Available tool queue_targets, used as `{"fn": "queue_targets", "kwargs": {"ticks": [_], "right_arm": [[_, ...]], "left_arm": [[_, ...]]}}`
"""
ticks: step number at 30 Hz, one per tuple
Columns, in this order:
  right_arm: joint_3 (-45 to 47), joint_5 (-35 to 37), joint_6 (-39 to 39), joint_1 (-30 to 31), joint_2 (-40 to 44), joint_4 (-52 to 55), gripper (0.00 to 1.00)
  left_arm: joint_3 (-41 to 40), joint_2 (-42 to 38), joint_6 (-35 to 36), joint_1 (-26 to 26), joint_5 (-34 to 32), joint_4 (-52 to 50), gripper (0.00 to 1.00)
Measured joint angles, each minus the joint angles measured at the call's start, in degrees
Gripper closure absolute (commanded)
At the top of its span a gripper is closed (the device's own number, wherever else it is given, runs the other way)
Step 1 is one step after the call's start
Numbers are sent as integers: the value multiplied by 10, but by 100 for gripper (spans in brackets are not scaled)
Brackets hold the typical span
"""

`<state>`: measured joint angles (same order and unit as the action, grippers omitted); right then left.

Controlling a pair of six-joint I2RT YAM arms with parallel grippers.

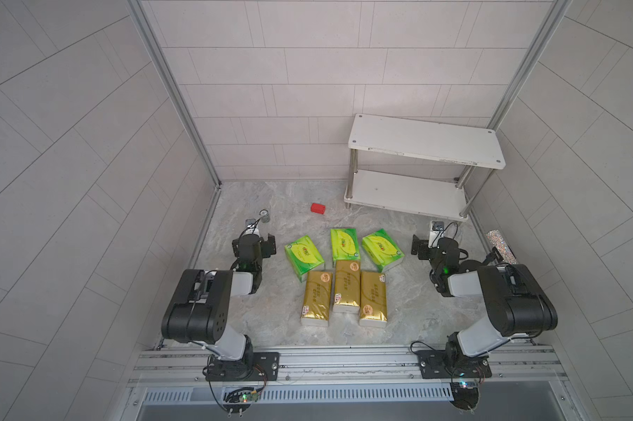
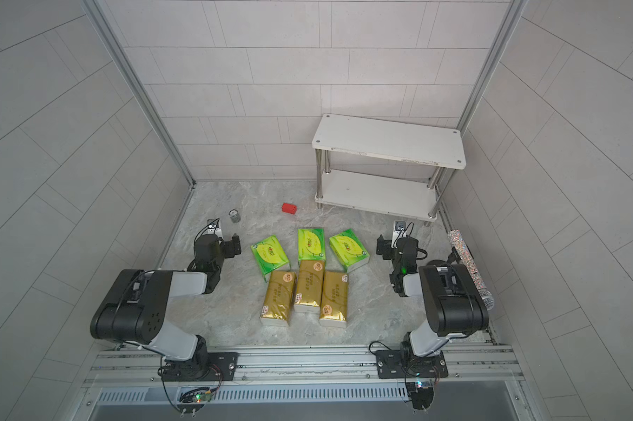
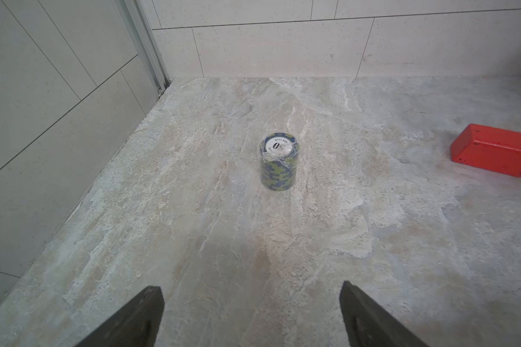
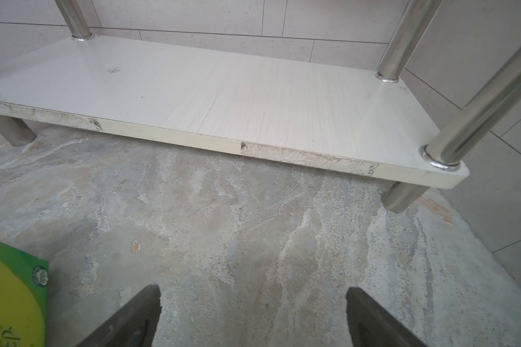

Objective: Place the tissue boxes on the shelf by color
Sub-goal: Pick up the box of tissues from the center of the board.

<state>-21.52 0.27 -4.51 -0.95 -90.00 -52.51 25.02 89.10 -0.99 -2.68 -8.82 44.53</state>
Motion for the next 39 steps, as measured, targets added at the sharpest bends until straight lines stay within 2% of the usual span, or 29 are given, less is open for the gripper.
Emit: {"fn": "queue_targets", "kwargs": {"ticks": [17, 19, 24, 28, 32, 34, 36, 39], "right_arm": [[0, 0, 0, -1, 2, 2, 0], [-9, 1, -3, -3, 26, 51, 0], [-102, 5, 0, -5, 96, 208, 0], [-130, 13, -16, 8, 164, 309, 0], [-150, 53, -69, 71, 218, 447, 0], [-150, 65, -93, 111, 246, 500, 0], [-154, 67, -112, 139, 270, 552, 0], [-186, 60, -128, 161, 274, 632, 0]], "left_arm": [[0, -1, 0, 4, 0, -3, 0], [2, -11, 0, 4, -6, -17, 0], [73, -82, -6, -5, -43, -181, 0], [171, -144, -25, -43, -115, -338, 0], [245, -187, -80, -79, -156, -506, 0], [243, -214, -106, -80, -146, -552, 0], [208, -253, -133, -81, -133, -570, 0], [179, -282, -179, -89, -134, -635, 0]]}}
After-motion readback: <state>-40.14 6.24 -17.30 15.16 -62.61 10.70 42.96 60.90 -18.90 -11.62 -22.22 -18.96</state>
